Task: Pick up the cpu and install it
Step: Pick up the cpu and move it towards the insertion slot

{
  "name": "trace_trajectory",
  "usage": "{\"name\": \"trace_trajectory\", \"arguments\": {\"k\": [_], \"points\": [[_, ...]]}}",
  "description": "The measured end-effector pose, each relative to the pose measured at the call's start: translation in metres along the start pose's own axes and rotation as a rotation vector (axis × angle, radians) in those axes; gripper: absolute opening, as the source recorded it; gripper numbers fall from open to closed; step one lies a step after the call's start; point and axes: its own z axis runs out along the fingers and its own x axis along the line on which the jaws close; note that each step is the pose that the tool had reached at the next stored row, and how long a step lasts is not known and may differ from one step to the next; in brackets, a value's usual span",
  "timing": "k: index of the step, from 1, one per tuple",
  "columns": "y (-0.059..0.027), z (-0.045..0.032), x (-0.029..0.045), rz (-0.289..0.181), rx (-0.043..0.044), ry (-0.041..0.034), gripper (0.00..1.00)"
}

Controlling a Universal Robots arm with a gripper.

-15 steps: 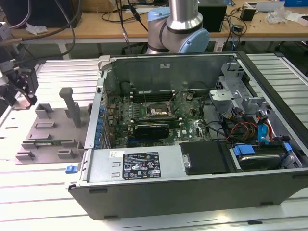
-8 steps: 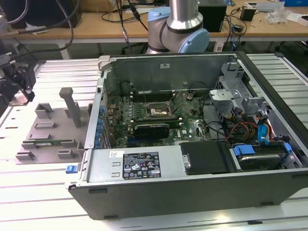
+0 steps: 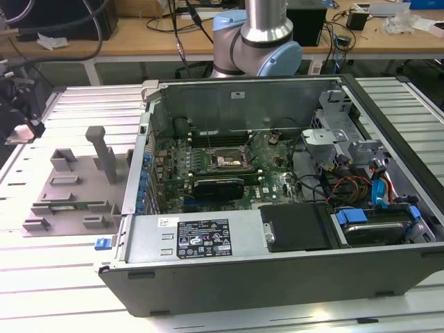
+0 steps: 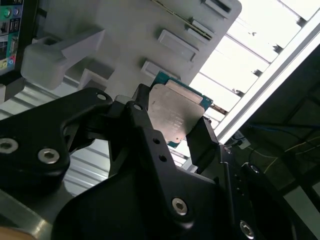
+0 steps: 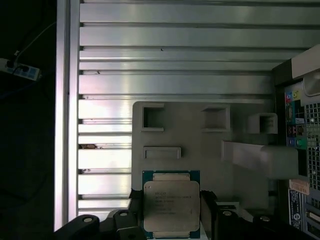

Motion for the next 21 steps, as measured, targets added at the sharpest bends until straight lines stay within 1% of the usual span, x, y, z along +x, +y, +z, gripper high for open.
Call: {"name": "trace_trajectory", "arguments": {"k": [5,9,10,14,15,17,20,21], "points": [[0.0006,-0.0133,-0.0004,0.0,0.0,0.0,0.55],[0.0011,-0.0218,-0.0006,0.0,0.0001,0.0,0.55],[0.0012,-0.0255,-0.0007,0.0,0.0,0.0,0.55],[0.0016,-0.0337,-0.001,0.0,0.0,0.0,0.55],[0.0018,-0.0383,-0.0011,0.0,0.0,0.0,0.55],[0.0021,-0.0431,-0.0012,0.0,0.0,0.0,0.55],[0.0025,-0.0531,-0.0015,0.0,0.0,0.0,0.55],[0.0029,-0.0614,-0.0018,0.0,0.0,0.0001,0.55]]}}
